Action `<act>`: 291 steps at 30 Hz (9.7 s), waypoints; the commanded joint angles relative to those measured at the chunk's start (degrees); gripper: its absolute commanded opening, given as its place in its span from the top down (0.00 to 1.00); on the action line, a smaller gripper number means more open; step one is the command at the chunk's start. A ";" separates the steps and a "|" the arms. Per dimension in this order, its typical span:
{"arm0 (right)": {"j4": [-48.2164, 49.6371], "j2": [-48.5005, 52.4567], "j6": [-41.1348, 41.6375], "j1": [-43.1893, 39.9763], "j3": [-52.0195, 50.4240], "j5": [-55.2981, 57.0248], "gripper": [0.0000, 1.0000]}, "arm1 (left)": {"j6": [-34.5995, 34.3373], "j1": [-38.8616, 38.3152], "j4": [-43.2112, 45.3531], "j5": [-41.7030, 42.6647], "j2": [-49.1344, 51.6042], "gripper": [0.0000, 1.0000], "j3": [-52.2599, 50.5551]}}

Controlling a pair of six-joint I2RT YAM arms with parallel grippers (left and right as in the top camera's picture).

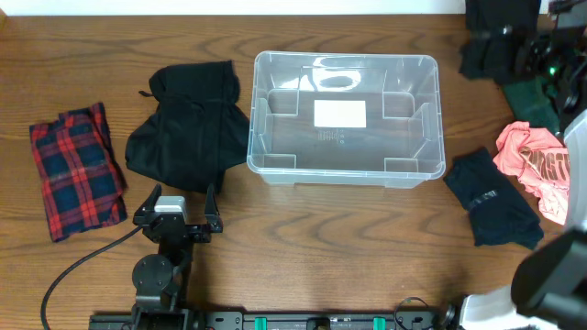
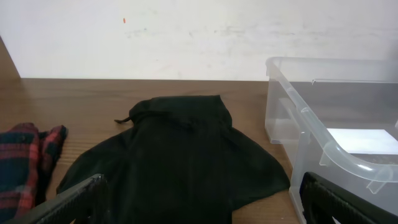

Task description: Pack container

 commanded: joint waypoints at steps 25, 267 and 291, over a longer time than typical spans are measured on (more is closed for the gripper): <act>-0.24 8.41 43.78 38.86 1.31 11.28 0.99 | 0.37 -0.22 -2.12 -1.57 -0.37 0.02 -1.07; -0.72 -11.50 32.04 -22.05 -45.31 38.71 0.99 | 0.37 -0.22 -2.12 -1.57 -0.37 0.02 -1.07; -0.24 -5.27 34.71 -22.03 -48.06 26.05 0.99 | 0.37 -0.22 -2.12 -1.57 -0.37 0.02 -1.07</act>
